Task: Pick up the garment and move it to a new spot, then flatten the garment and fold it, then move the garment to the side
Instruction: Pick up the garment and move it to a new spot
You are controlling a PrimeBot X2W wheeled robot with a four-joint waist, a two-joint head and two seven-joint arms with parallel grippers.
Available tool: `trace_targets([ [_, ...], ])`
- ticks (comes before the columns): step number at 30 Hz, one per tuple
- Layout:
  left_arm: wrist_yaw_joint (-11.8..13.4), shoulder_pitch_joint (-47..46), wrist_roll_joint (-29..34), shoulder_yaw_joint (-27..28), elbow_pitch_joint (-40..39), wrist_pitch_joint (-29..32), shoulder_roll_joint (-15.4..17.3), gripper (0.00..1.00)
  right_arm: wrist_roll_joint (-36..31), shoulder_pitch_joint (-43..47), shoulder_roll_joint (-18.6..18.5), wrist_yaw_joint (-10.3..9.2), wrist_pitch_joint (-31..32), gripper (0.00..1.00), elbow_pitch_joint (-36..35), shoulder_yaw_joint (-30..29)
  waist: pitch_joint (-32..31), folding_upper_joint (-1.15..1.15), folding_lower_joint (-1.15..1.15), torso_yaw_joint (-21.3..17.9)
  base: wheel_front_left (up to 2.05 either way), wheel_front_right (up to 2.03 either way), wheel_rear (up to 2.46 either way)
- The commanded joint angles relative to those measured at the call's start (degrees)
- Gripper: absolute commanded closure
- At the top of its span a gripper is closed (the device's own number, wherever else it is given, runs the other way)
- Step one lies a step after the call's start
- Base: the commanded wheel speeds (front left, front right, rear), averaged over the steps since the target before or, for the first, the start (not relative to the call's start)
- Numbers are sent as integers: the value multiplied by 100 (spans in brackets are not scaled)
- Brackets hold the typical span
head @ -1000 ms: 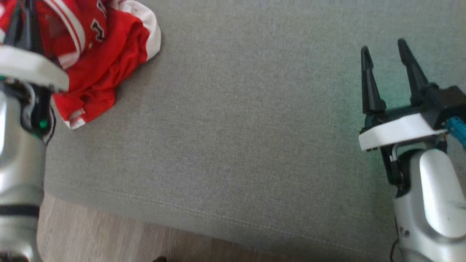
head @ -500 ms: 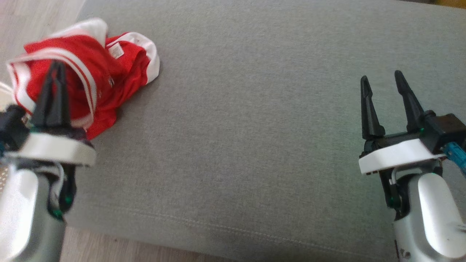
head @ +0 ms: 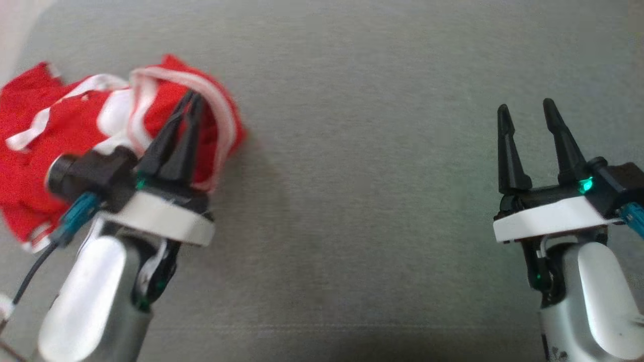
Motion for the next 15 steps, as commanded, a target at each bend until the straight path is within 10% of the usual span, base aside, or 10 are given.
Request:
trace_targets([
  [1,-102,-582,98,45,-187,56,34,100,83,-67,17,-4,-99,0,-278,164,225,0,0,-529,0,0,0],
  [15,-586,-2000,417,-1078,579,560,-389,100,583,-151,17,-4,-522,0,-378,464,1145,0,0,-2105,0,0,0],
])
